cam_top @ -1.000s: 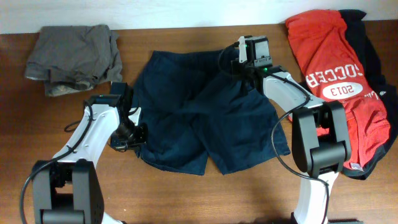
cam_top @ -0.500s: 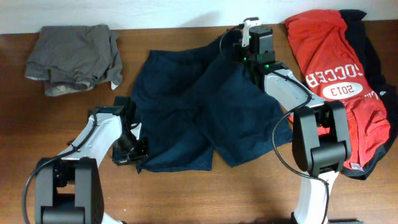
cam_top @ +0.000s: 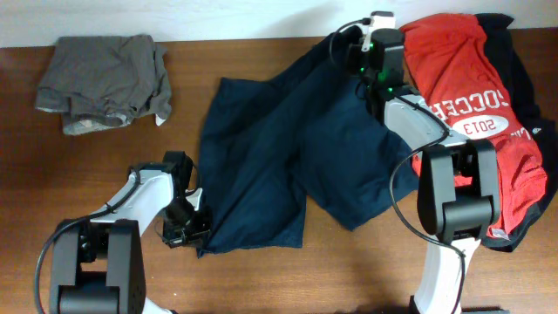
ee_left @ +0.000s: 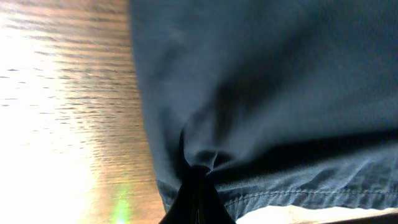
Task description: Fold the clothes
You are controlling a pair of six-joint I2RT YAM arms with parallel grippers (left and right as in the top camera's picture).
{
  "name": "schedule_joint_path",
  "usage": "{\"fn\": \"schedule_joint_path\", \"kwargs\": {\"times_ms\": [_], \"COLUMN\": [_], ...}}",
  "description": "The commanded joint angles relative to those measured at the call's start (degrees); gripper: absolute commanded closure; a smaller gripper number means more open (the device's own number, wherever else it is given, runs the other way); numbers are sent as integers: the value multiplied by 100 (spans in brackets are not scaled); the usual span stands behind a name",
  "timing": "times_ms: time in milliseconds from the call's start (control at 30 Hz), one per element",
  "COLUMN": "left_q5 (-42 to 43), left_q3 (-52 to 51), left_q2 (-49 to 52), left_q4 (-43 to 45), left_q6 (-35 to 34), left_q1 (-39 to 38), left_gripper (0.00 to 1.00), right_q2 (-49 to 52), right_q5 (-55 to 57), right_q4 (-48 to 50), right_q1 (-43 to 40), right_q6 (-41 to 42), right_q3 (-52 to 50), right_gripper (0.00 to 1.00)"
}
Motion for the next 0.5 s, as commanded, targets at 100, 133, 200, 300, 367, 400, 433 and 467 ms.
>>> {"fn": "schedule_joint_path", "kwargs": {"times_ms": [100,133,200,300,367,400,433,467], "left_q5": [46,42,42,-4,-68,-101,-109,-114], "left_q3": [-133,-122,-57,229,551,745,994,1325], "left_q2": [-63,-63,-66,-66,-66,-66,-66,-66], "left_q4": [127,140,146,61,-83,-188,-332,-520], "left_q6": [-170,-168,-168,-138,-118,-74,37,164], "left_q1": [0,4,4,4,4,4,4,4], "left_gripper": [99,99,99,96,79,67,56,47], "right_q2": [-7,-35,-129,-361,-529,-603,-664,-737], "right_q5": [140,105,42,-188,-483,-693,-901,-1108], "right_q4": [-94,-275,-804,-1980,-2946,-3464,-3963,-4559], "right_q1": [-160,-157,-157,-157,-157,-157,-157,-157], "right_q6": [83,81,81,63,63,63,63,63], "right_q3": [350,433,684,1226,1685,1930,2168,2444], "right_gripper": [1,1,1,1,1,1,1,1]}}
